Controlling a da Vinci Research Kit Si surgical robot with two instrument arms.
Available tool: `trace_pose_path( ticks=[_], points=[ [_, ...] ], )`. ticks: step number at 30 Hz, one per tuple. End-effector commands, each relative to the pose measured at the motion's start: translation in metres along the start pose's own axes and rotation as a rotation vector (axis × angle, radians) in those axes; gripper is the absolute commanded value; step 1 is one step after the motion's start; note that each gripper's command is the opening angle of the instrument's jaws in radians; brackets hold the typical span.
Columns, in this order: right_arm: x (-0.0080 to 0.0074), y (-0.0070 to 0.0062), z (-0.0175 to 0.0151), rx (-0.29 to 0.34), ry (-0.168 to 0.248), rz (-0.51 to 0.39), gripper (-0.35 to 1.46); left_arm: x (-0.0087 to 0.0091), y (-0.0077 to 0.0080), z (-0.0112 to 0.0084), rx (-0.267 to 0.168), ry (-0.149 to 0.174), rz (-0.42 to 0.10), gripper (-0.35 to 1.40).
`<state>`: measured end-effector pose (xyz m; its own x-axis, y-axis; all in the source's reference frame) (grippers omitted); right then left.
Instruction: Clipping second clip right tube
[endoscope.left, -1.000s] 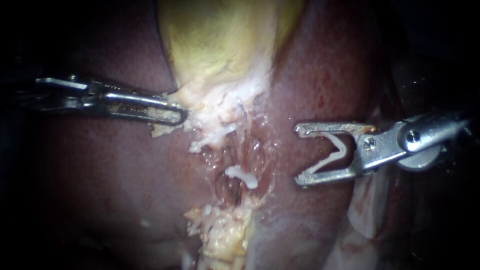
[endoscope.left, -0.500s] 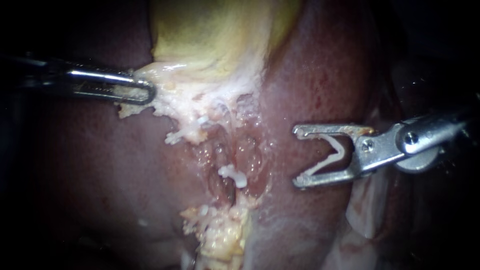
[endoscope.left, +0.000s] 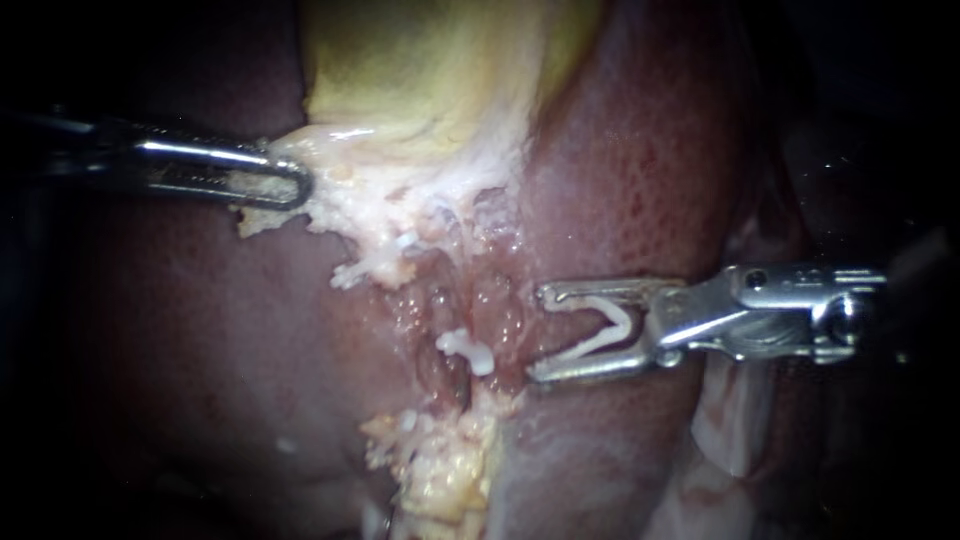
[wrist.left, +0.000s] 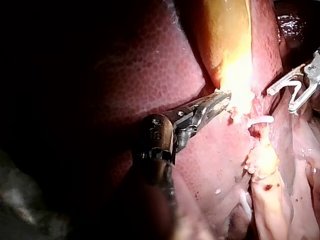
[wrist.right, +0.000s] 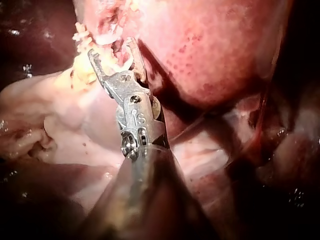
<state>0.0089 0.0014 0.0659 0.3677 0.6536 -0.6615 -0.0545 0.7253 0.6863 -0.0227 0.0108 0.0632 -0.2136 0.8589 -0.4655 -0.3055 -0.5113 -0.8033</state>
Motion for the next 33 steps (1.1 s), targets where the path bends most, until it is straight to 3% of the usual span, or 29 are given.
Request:
trace_pose_path(
  ticks=[1, 8, 15, 24, 33],
  points=[
    [0.0, 0.0003, 0.0004, -0.002, 0.002, 0.015, 0.45, 0.0, 0.0, 0.0, 0.0, 0.0, 0.0, -0.35],
    [-0.0004, 0.0019, 0.0028, -0.009, 0.034, 0.113, 0.45, -0.0001, 0.0, 0.0001, 0.001, 0.0, 0.0, -0.35],
    [-0.0007, 0.0025, 0.0048, -0.009, 0.068, 0.144, 0.46, -0.0001, 0.0, 0.0002, 0.002, 0.001, 0.001, -0.35],
    [-0.0011, 0.0027, 0.0073, 0.016, 0.104, 0.155, 0.49, -0.0001, 0.0, 0.0003, 0.002, 0.001, 0.001, -0.35],
    [-0.001, 0.0018, 0.0076, 0.087, 0.139, 0.147, 0.49, -0.0001, 0.0, 0.0003, 0.002, 0.001, 0.001, -0.35]
  ],
)
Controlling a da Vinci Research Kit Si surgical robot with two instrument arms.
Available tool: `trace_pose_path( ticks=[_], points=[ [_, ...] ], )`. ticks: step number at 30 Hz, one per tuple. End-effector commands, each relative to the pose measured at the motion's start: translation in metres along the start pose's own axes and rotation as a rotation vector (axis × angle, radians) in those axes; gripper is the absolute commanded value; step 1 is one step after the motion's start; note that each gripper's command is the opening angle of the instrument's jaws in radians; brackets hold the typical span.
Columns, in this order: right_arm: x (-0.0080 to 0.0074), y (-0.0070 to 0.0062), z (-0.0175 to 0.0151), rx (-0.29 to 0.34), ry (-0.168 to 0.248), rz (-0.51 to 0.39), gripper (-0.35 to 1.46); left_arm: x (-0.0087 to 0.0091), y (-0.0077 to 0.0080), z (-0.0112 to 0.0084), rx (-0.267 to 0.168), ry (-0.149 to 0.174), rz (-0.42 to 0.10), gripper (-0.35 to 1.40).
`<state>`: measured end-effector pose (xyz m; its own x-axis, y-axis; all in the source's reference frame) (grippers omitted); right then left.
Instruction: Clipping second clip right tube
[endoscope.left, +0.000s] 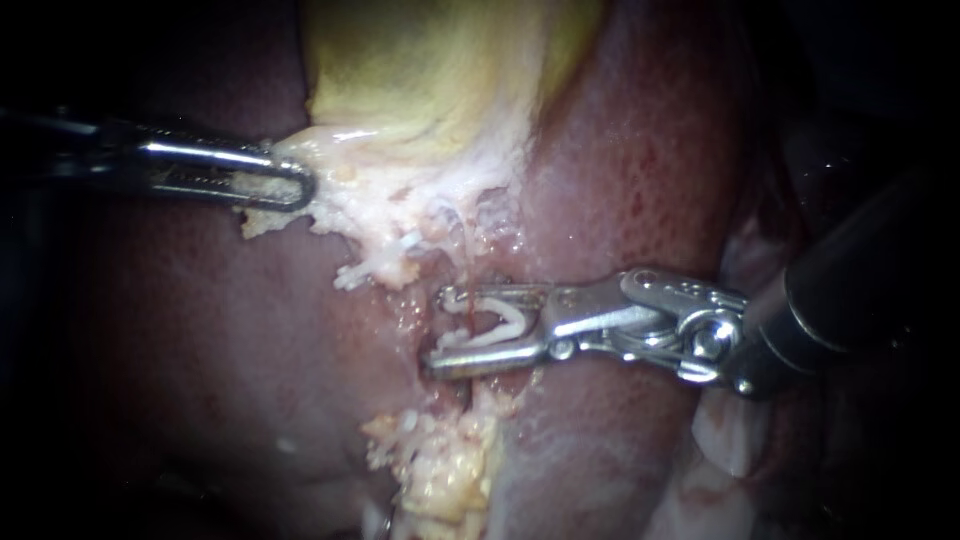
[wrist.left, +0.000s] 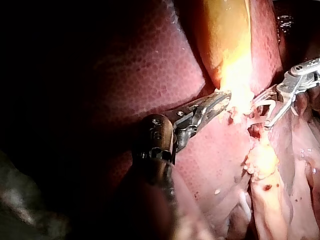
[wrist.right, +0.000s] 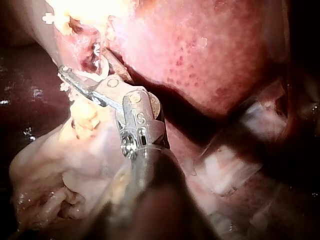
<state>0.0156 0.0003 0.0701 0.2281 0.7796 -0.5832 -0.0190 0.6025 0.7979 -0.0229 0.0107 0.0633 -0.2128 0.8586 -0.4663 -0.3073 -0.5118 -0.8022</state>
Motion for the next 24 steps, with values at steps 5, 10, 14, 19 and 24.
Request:
trace_pose_path(
  ticks=[5, 10, 14, 19, 24],
  points=[
    [0.0001, -0.0013, 0.0003, 0.045, -0.008, -0.008, 0.48, 0.0, 0.0, 0.0, 0.0, 0.0, 0.0, -0.35],
    [0.0004, -0.0024, 0.0005, 0.093, -0.013, -0.01, 0.45, 0.0, 0.0, 0.0, 0.0, 0.0, 0.0, -0.35],
    [0.0005, -0.0027, 0.0005, 0.127, -0.028, -0.011, 0.42, 0.0, 0.0, 0.0, 0.0, 0.0, 0.0, -0.35],
    [0.0006, -0.0029, -0.0003, 0.124, -0.03, 0.046, 0.16, 0.0, 0.0, 0.0001, 0.0, 0.0, 0.0, -0.35],
    [0.0009, -0.003, -0.0009, 0.111, -0.025, 0.095, -0.19, 0.0, 0.0, 0.0001, 0.001, 0.0, 0.0, -0.35]
  ],
)
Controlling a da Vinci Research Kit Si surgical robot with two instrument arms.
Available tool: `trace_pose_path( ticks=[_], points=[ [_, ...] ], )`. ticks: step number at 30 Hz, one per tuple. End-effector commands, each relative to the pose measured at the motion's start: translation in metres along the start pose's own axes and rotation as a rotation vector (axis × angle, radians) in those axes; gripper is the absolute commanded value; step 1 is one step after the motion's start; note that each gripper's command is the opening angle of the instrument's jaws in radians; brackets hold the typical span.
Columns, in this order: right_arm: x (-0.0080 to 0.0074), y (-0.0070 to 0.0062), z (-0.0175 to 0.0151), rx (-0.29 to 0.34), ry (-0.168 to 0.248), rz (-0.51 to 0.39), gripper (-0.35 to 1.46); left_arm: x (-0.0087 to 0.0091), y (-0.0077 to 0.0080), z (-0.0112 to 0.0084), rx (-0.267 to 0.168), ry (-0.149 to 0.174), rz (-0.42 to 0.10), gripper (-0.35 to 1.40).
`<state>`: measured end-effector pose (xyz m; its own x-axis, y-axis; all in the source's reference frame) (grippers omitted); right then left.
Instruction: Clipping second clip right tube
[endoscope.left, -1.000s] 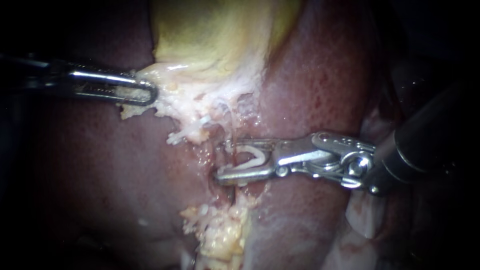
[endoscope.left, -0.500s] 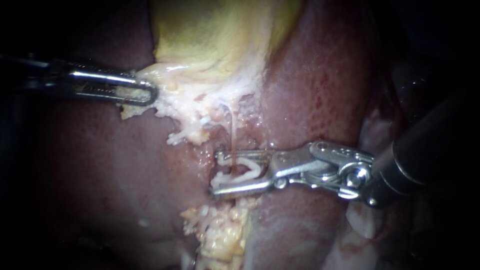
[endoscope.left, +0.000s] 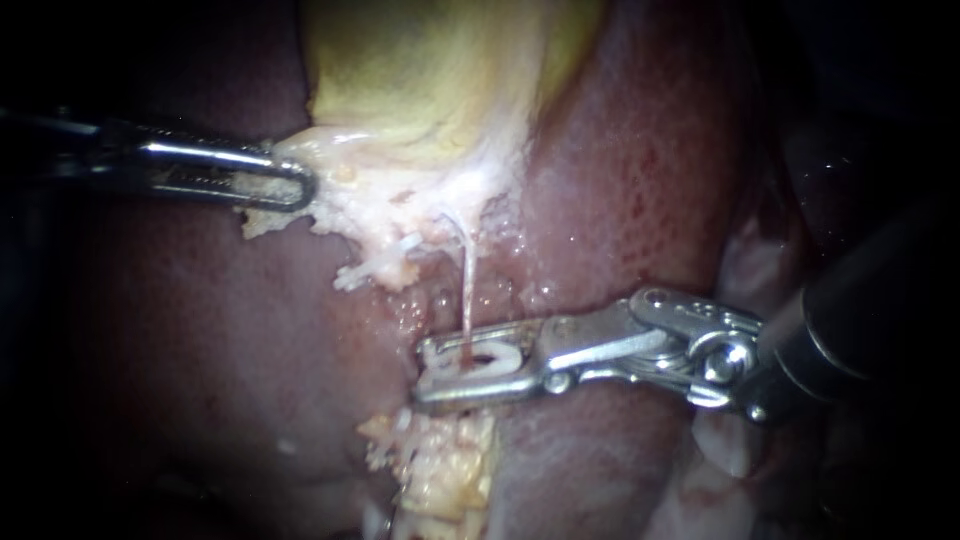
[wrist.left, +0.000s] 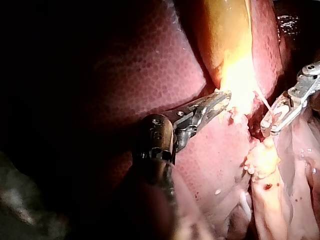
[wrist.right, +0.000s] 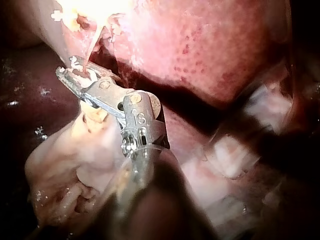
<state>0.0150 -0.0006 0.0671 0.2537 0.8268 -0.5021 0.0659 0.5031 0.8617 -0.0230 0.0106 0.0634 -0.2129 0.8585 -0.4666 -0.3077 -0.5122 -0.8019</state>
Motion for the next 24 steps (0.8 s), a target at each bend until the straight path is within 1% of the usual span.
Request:
trace_pose_path(
  ticks=[1, 2, 3, 4, 7, 9, 11, 24],
  points=[
    [0.0, 0.0, -0.0001, 0.0, -0.001, 0.007, -0.24, 0.0, 0.0, 0.0, 0.0, 0.0, 0.0, -0.35],
    [-0.0001, 0.0, -0.0001, 0.0, -0.001, 0.019, -0.34, 0.0, 0.0, 0.0, 0.0, 0.0, 0.0, -0.35],
    [-0.0001, 0.0, -0.0001, 0.001, -0.001, 0.024, -0.35, 0.0, 0.0, 0.0, 0.0, 0.0, 0.0, -0.35],
    [-0.0001, 0.0, -0.0002, 0.0, -0.001, 0.036, -0.35, 0.0, 0.0, 0.0, 0.0, 0.0, 0.0, -0.35],
    [-0.0003, 0.0, -0.0004, -0.026, 0.015, 0.053, -0.35, 0.0, 0.0, 0.0, 0.001, 0.0, 0.0, -0.35],
    [-0.0003, 0.0, -0.0005, -0.028, 0.02, 0.065, -0.35, 0.0, 0.0, 0.0, 0.001, 0.0, 0.0, -0.35],
    [-0.0002, 0.0, -0.0005, -0.033, 0.013, 0.066, -0.35, 0.0, 0.0, 0.0, 0.001, 0.0, 0.0, -0.35],
    [-0.0006, 0.0003, -0.0005, -0.034, 0.012, 0.063, -0.35, 0.0, 0.0, 0.0, 0.0, 0.0, 0.0, -0.35]
  ],
)
